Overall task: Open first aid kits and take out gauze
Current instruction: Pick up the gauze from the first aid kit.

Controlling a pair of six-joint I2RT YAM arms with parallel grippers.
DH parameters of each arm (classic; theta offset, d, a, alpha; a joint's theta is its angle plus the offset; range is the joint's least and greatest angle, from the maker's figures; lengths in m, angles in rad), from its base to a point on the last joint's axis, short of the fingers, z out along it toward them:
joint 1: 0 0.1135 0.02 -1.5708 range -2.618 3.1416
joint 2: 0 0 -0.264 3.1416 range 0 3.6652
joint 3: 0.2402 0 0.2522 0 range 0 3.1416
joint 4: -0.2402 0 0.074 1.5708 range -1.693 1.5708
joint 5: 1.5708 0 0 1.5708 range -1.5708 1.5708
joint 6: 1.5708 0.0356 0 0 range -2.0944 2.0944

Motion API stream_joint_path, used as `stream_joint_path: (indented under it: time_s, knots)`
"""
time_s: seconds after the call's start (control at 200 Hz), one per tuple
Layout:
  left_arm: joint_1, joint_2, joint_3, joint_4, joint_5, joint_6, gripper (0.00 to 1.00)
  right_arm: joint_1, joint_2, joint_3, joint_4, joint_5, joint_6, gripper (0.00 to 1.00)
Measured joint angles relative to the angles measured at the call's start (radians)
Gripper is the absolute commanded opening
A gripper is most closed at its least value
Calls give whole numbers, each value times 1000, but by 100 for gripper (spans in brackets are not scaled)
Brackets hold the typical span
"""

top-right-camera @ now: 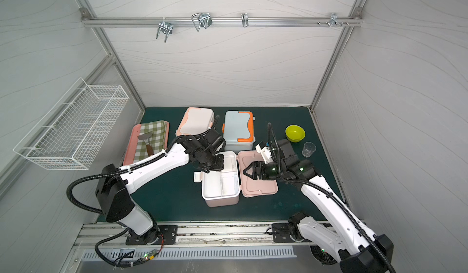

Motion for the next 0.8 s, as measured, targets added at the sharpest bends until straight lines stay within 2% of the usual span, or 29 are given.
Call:
stream_joint_path:
  time_s: [0.29,0.37,0.575,0.8]
  knots:
    - [0,-6,0,3,7,-13,0,47,12,1,8,-2,-6,75]
    - [0,-17,0,6,7,-19,0,49,16,2,6,-2,-10,78]
    - [0,-70,0,10,-1,-31,0,51,22,23,4,0,-29,99]
    - [11,-163,-1,6,-37,-47,0,51,35,66,-15,3,-50,99]
